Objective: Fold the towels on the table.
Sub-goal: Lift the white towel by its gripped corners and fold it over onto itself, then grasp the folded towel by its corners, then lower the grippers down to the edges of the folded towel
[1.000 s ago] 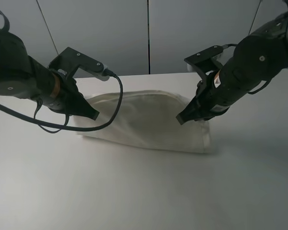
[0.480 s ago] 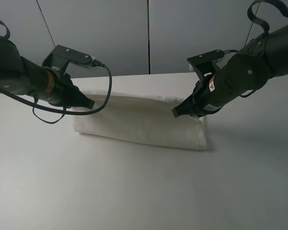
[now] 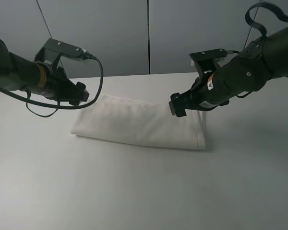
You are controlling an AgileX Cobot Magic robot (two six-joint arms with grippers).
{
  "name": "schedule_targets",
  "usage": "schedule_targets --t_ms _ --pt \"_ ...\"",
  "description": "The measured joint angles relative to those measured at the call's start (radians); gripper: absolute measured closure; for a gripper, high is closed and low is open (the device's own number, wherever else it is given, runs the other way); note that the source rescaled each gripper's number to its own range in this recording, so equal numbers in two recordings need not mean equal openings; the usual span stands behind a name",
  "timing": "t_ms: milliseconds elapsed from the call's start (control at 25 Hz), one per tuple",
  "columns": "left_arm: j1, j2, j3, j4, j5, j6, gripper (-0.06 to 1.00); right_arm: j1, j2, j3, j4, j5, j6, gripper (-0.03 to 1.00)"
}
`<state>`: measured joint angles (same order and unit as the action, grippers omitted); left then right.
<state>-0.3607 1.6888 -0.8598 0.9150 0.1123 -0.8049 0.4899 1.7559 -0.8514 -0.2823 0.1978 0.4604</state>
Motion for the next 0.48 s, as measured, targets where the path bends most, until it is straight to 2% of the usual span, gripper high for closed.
schedule_targets --t_ms 200,320,480 --pt "0.001 0.000 0.000 0.009 -0.004 0.000 0.06 0.000 0.000 0.000 -0.005 0.034 0.014 0.09" --pt "0.001 0.000 0.000 0.009 -0.004 0.000 -0.03 0.000 0.000 0.000 -0.008 0.071 0.003 0.01" --pt "0.001 0.000 0.000 -0.011 0.000 0.000 -0.05 0.000 0.000 -0.003 -0.009 0.146 -0.008 -0.03"
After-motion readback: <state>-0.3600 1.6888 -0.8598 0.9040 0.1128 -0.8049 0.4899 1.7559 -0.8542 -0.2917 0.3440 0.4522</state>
